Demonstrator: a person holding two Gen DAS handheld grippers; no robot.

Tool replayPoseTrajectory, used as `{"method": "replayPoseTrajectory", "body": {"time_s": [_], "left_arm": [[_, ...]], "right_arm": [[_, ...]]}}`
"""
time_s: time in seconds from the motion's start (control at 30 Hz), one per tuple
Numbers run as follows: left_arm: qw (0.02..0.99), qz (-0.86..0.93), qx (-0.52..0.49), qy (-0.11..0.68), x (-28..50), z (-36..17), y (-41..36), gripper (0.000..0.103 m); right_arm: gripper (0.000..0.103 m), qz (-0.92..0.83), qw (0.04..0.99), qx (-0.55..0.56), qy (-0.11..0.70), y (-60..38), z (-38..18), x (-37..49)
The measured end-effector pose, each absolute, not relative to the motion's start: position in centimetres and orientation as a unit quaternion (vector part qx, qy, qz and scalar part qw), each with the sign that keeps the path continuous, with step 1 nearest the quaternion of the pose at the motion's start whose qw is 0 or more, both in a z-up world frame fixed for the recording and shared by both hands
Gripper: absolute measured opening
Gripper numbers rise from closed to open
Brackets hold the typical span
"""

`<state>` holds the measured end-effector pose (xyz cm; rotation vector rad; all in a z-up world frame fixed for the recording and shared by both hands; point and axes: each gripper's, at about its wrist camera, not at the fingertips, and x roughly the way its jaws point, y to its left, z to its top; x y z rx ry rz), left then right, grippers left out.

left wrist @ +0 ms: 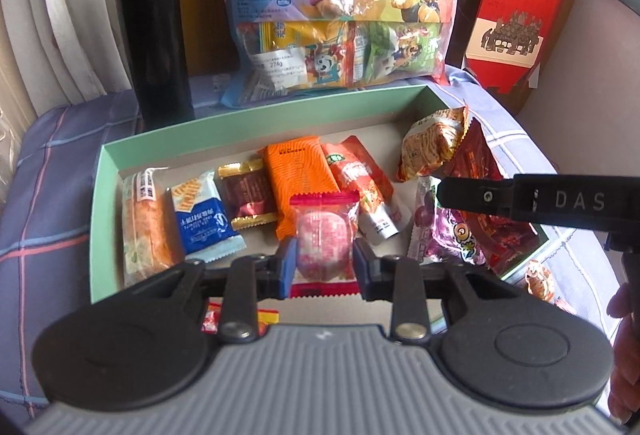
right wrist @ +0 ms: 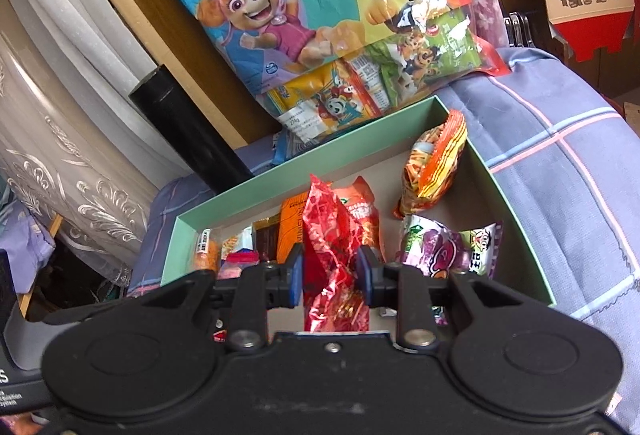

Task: Organize snacks
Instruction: 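Carry both packs into the green tray and open both tools, then move left tool to yellow Mango bar while right tool reaches pink floral pack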

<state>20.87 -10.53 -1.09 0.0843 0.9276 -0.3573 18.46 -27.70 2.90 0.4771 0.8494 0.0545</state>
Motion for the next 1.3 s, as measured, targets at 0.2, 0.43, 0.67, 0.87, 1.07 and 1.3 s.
{"method": "replayPoseTrajectory", "body": {"time_s": [0.2,0.43,0.67,0.87,1.07,1.3], "left_arm": [[0.891,-0.137,0.071,0.428,20.9,-2.0,-10.9,0.103],[0.885,-0.123,0.104,0.438,20.2,-2.2,-11.1,0.103],[0.888,-0.127,0.096,0.432,18.1,-1.1,-10.4,0.103],[0.888,-0.132,0.090,0.432,15.5,-0.2,-9.5,0.103],[0.886,-0.143,0.082,0.434,12.6,0.2,-8.8,0.103],[0.879,-0.156,0.086,0.442,9.3,-0.5,-7.7,0.103]], "right_arm": [[0.103,0.010,0.888,0.224,0.402,-27.4,2.7,18.9],[0.103,0.004,0.895,0.183,0.408,-26.7,3.8,18.3],[0.103,0.034,0.898,0.174,0.403,-26.4,5.4,16.4],[0.103,0.020,0.902,0.170,0.397,-26.4,6.5,13.7],[0.103,0.008,0.903,0.179,0.390,-26.8,6.5,10.4],[0.103,-0.013,0.891,0.188,0.412,-27.1,5.0,5.9]]}}
